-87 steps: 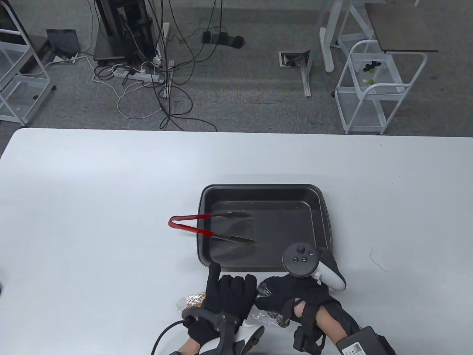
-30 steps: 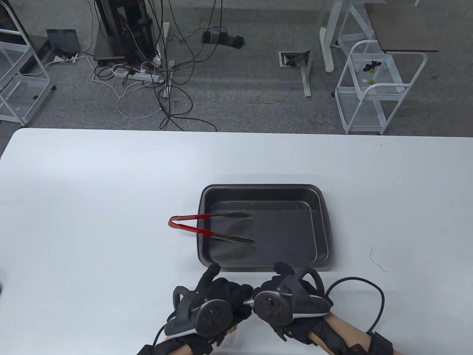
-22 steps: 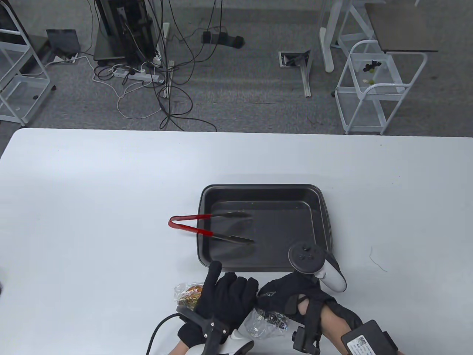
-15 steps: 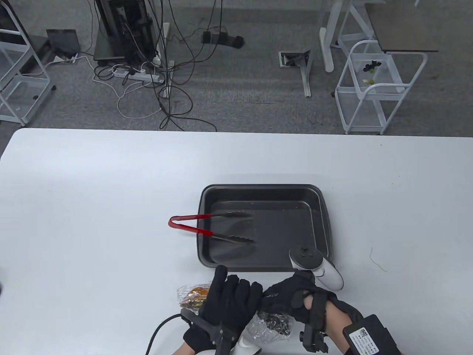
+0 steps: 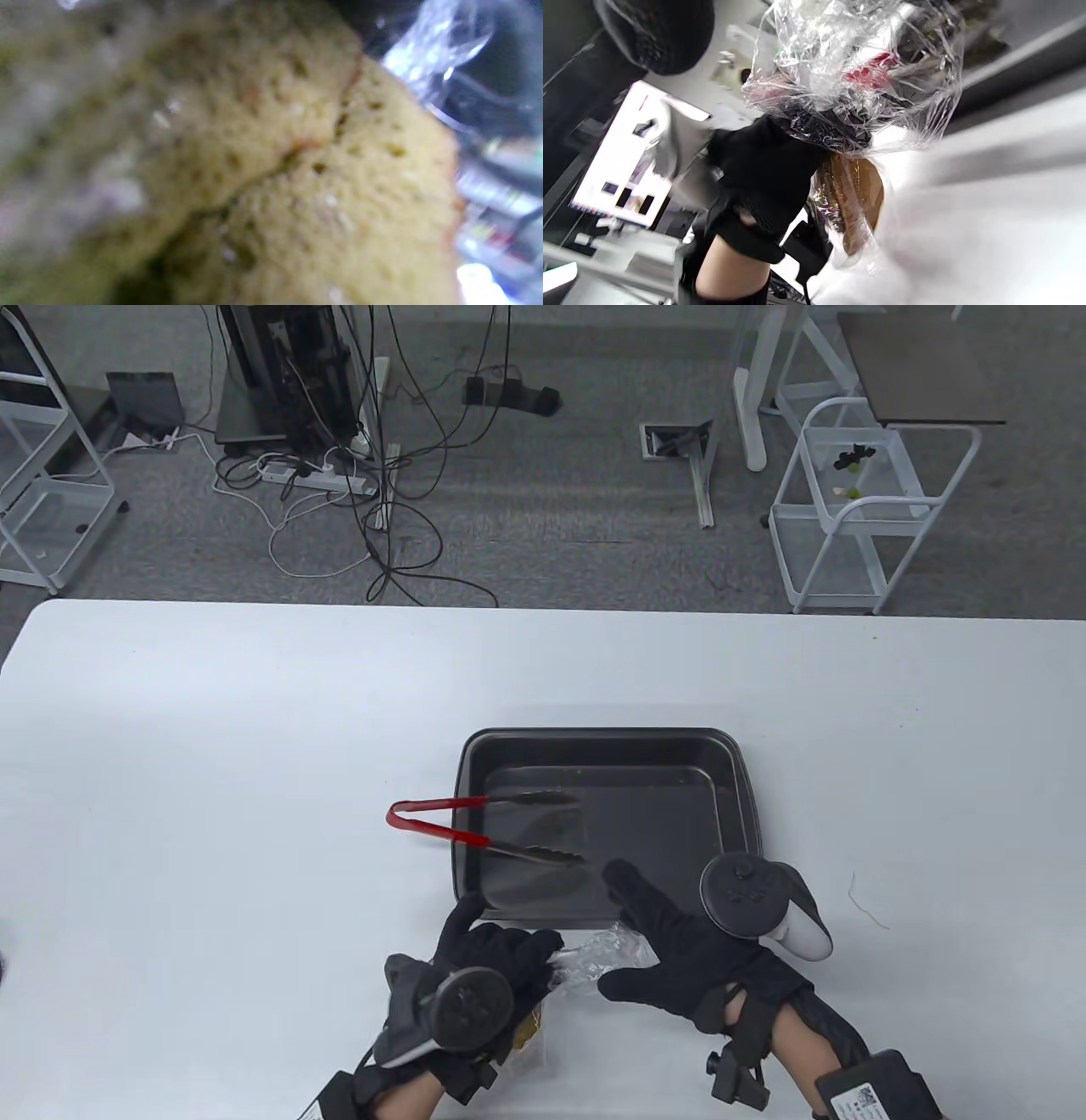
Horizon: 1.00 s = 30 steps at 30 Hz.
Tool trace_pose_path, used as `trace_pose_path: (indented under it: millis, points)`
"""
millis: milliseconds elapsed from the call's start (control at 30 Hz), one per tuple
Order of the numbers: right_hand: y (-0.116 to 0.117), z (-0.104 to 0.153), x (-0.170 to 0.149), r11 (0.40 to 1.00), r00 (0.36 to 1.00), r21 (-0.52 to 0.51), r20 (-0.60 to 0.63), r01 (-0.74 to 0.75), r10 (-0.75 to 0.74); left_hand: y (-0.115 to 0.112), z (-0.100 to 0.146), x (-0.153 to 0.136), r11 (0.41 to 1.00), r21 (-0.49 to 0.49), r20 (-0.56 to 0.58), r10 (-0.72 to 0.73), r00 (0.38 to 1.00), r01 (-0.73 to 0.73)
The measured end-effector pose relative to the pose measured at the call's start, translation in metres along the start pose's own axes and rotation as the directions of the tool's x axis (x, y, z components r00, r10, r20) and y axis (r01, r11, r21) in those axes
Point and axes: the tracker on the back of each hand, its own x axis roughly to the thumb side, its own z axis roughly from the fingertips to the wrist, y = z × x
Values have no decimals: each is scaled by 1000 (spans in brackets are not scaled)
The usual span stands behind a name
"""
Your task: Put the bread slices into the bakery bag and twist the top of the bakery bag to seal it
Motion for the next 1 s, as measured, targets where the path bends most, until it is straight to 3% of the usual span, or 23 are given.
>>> trace_pose_path:
  millis: [100, 167, 233, 267, 300, 333, 400, 500, 567, 700, 867, 933, 1000]
  points:
    - [9, 9, 21, 924, 921, -57, 82, -378, 381, -2, -9, -29, 904, -142, -57, 399, 915, -403]
    - [22, 14, 34, 731, 721, -174, 128, -660, 681, -10, -13, -42, 739, -254, -80, 626, 775, -624]
    - [43, 22, 44, 333, 312, -372, 116, -867, 943, -20, -18, -49, 544, -381, -93, 782, 616, -748]
    - [50, 24, 46, 192, 170, -431, 90, -881, 981, -23, -19, -51, 499, -404, -106, 807, 582, -766]
    - [60, 27, 47, -8, -36, -519, 45, -855, 998, -29, -20, -51, 421, -457, -121, 843, 524, -783]
    - [69, 28, 46, -151, -187, -573, 5, -806, 982, -34, -21, -51, 363, -492, -133, 867, 480, -791]
    - [81, 29, 45, -316, -381, -636, -38, -704, 924, -44, -22, -47, 246, -555, -171, 901, 399, -795]
    - [95, 24, 44, -358, -507, -695, 11, -623, 862, -56, -23, -39, 161, -625, -217, 904, 368, -764]
    - [100, 21, 45, -337, -519, -703, 52, -626, 853, -62, -24, -35, 116, -642, -239, 909, 342, -758]
    - [108, 16, 51, -287, -530, -719, 133, -633, 837, -68, -22, -27, 119, -679, -256, 886, 386, -725]
    - [111, 14, 62, -180, -464, -706, 233, -685, 855, -67, -22, -31, 190, -680, -269, 833, 483, -708]
    - [112, 14, 67, -124, -401, -698, 249, -705, 881, -64, -23, -33, 254, -662, -252, 811, 528, -706]
    - [107, 11, 69, -35, -274, -683, 244, -729, 930, -61, -22, -31, 277, -660, -242, 802, 546, -699]
